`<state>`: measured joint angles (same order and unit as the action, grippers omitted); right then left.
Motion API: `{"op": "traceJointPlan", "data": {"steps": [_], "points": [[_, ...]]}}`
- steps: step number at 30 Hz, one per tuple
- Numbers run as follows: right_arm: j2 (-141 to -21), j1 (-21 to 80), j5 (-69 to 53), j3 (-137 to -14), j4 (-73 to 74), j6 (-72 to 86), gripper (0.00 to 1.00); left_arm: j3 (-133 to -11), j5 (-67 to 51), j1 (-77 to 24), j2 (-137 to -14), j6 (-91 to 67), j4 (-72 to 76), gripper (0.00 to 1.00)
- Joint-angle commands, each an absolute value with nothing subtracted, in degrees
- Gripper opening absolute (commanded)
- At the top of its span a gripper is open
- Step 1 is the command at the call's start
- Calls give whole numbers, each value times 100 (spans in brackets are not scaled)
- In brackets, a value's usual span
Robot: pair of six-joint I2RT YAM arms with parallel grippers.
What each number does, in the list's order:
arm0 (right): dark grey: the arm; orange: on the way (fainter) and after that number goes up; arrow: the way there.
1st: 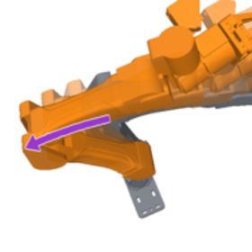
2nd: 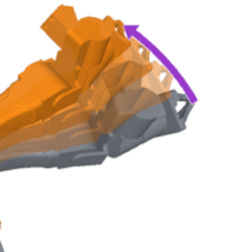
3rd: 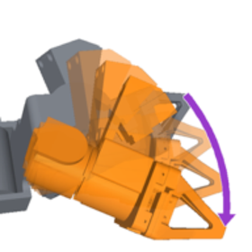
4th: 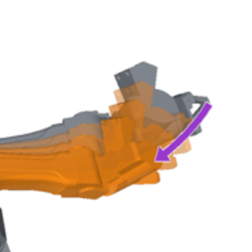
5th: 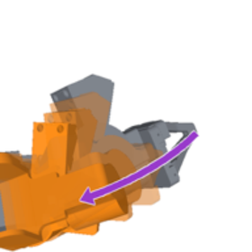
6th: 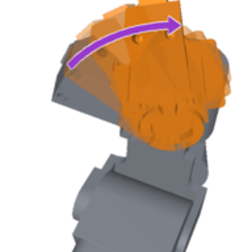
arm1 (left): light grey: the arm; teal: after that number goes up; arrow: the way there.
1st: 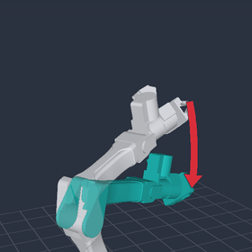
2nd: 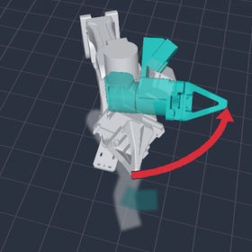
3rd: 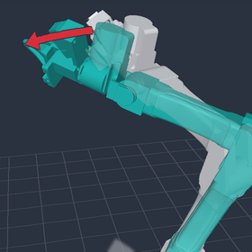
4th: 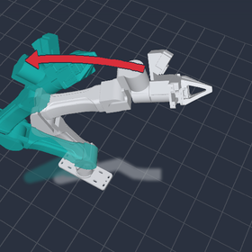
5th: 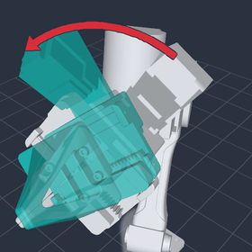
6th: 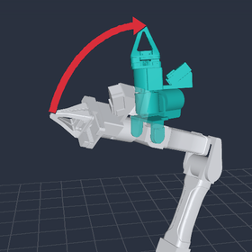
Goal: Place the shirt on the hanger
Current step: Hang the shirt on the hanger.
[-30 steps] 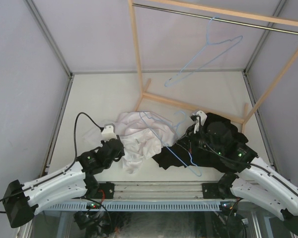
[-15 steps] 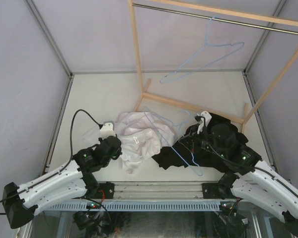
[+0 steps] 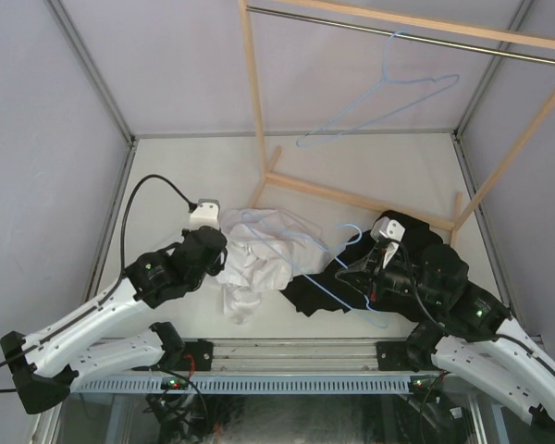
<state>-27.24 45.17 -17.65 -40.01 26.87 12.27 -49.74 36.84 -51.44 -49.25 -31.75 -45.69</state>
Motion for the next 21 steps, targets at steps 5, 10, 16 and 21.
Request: {"op": "traceJointPlan", "data": {"steps": [5, 10, 16, 21], "points": [[-2893, 4745, -2730, -4047, 2453, 767, 0, -5926, 3868, -5107, -5419, -2583, -5178, 0], [-3209, 4895, -2354, -4048, 2550, 767, 0, -6154, 3727, -5108, -5576, -2463, -5278, 0], [-3610, 5061, -1810, -4067, 2549, 840, 0, -6493, 3664, -5113, -5645, -2303, -5536, 0], [-3827, 5140, -1335, -4142, 2543, 884, 0, -6696, 3635, -5115, -5609, -2141, -5674, 0]]}}
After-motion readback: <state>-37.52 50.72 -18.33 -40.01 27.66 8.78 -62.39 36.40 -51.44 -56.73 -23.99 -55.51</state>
